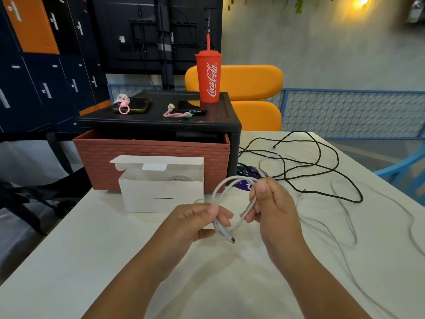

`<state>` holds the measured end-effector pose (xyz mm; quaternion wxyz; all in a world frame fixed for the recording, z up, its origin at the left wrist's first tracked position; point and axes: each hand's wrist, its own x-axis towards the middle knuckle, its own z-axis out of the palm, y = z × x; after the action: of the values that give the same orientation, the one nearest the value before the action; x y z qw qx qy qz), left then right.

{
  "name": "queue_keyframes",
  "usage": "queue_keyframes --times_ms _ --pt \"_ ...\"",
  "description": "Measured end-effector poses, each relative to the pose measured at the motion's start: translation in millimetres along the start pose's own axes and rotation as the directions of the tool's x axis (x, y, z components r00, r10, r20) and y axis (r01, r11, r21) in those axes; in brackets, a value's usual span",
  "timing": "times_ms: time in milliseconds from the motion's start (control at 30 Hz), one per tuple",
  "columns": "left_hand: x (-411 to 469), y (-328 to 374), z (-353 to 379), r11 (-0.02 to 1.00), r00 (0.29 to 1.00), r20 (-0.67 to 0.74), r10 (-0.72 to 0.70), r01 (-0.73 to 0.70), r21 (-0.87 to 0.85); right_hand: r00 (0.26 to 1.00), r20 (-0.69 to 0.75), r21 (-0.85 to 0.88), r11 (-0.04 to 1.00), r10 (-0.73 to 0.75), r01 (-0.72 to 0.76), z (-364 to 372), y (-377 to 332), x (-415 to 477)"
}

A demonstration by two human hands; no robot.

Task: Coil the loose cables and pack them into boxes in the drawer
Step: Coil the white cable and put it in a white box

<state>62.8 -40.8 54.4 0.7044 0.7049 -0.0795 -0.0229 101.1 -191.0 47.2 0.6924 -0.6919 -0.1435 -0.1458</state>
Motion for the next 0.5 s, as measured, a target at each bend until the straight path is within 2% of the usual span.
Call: queue_keyframes --times_ms 100,267,367,500 --pt "-0.8 2.3 -1.9 0.999 1.0 -0.012 -0.02 0.021 0.038 1.0 0.019 -0.024 1.0 0.003 -0.002 -1.4 1.1 0.6" --pt "1.1 1.5 -6.7 0.981 0.99 -0.105 -0.095 0.075 -0.181 0.981 0.193 -0.179 0.981 -0.034 0.069 3.0 1.7 -5.5" --pt "1.0 2.2 -6.7 0.943 0.994 -0.051 -0.093 0.071 -0.325 0.98 0.195 -0.174 0.981 -0.048 0.083 6.5 3.1 -7.6" --pt "0.5 -1.8 -2.4 0.91 0.996 0.059 -0.073 0.09 -0.405 0.99 0.139 -0.063 0.998 0.028 -0.02 4.7 2.7 -4.5"
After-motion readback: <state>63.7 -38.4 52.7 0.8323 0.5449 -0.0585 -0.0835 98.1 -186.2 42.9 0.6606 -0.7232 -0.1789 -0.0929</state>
